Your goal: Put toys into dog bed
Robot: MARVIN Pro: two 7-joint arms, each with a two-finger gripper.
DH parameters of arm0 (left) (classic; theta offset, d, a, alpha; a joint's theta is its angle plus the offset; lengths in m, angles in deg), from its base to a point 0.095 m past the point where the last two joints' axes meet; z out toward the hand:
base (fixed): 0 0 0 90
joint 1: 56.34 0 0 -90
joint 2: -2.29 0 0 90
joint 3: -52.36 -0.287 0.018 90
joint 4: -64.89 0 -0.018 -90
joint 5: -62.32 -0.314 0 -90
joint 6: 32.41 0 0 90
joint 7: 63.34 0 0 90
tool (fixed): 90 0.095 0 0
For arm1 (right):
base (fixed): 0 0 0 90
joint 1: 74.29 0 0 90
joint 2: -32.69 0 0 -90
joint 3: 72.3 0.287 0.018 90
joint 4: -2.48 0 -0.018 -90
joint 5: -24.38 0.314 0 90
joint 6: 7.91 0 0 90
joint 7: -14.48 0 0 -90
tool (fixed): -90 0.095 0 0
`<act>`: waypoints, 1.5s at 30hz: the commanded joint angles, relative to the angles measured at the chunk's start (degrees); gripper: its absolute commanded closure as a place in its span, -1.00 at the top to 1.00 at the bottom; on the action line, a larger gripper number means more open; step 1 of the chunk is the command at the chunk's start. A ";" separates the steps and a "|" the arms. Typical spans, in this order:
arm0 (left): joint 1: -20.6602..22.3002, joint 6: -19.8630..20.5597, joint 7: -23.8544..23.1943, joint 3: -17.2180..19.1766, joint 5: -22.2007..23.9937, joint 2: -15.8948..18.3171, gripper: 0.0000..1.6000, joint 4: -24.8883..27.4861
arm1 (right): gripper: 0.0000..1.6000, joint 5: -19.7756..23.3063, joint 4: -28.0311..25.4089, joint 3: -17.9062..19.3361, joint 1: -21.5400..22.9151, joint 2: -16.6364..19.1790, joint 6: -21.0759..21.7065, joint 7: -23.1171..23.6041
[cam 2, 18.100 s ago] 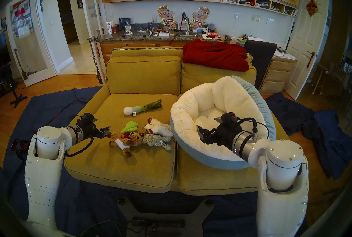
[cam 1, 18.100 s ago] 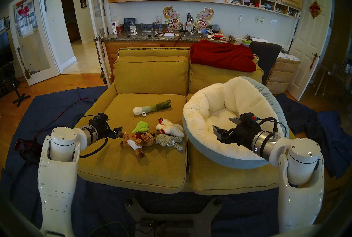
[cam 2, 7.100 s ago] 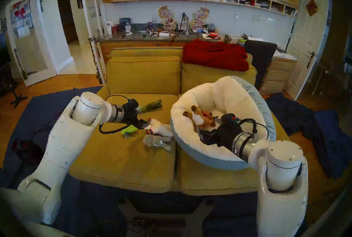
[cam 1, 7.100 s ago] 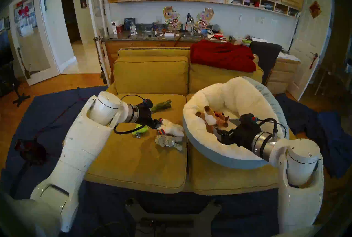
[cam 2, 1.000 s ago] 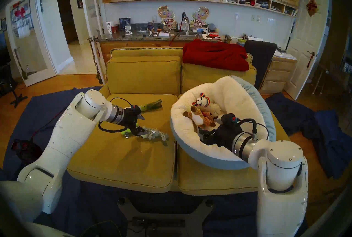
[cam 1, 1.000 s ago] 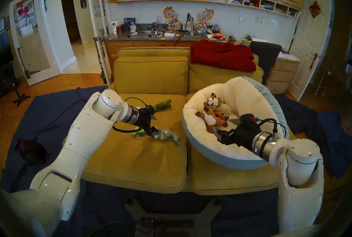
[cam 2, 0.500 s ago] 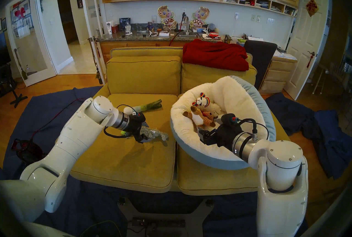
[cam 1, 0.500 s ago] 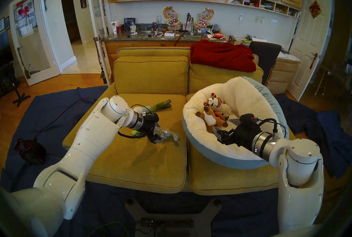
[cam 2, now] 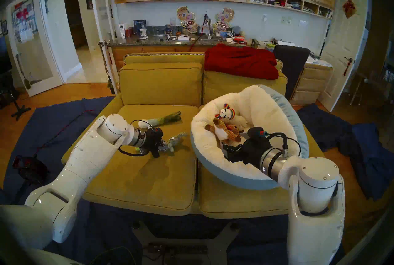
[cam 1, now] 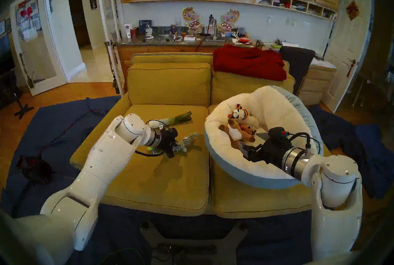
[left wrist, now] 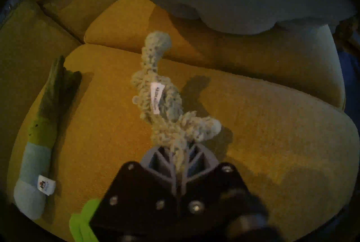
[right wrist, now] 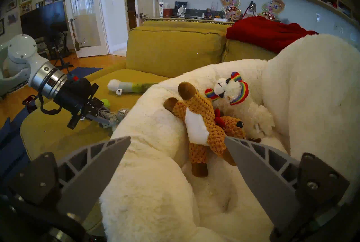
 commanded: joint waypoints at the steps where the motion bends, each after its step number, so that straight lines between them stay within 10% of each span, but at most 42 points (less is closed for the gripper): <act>1: 2.13 -0.66 -2.43 3.08 3.39 0.48 -1.00 6.20 | 1.00 0.10 -1.54 -0.12 0.72 0.08 -0.26 0.00; 18: 7.89 3.37 -3.42 6.90 5.35 -2.49 -1.00 15.36 | 1.00 0.15 -1.43 -0.11 0.75 0.10 -0.29 0.02; 45: 13.17 10.42 0.91 -4.12 5.32 -16.82 -1.00 12.35 | 1.00 0.10 -1.62 -0.12 0.71 0.08 -0.23 -0.01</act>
